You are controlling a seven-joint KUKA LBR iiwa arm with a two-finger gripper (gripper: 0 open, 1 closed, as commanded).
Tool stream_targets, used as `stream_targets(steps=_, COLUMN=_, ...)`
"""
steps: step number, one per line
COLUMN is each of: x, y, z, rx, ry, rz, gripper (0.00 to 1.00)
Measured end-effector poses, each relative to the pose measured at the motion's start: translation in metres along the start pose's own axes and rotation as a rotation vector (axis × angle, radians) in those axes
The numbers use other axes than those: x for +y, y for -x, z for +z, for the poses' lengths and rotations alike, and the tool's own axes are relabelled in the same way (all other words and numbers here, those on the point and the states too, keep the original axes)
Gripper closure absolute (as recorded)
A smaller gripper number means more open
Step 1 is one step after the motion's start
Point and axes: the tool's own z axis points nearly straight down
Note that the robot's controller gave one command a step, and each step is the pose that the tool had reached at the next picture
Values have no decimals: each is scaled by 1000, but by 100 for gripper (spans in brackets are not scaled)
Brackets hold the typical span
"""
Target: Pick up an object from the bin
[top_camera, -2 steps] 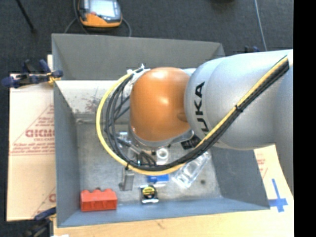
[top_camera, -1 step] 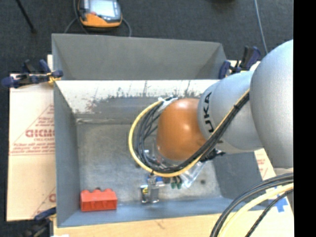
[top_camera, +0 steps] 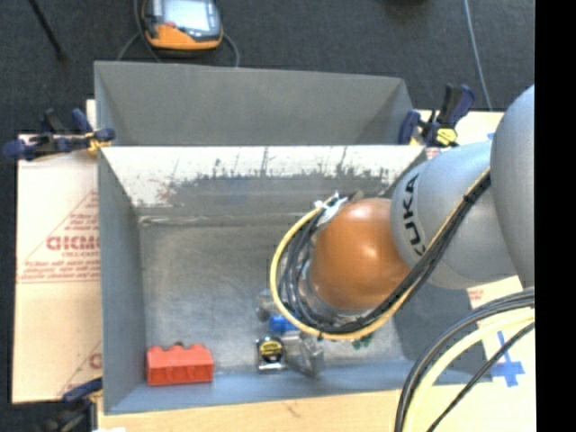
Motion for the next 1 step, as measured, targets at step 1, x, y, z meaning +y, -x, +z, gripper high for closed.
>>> stream_targets(steps=1, x=-8, y=14, z=4, rx=20, ry=12, rz=-474, gripper=0)
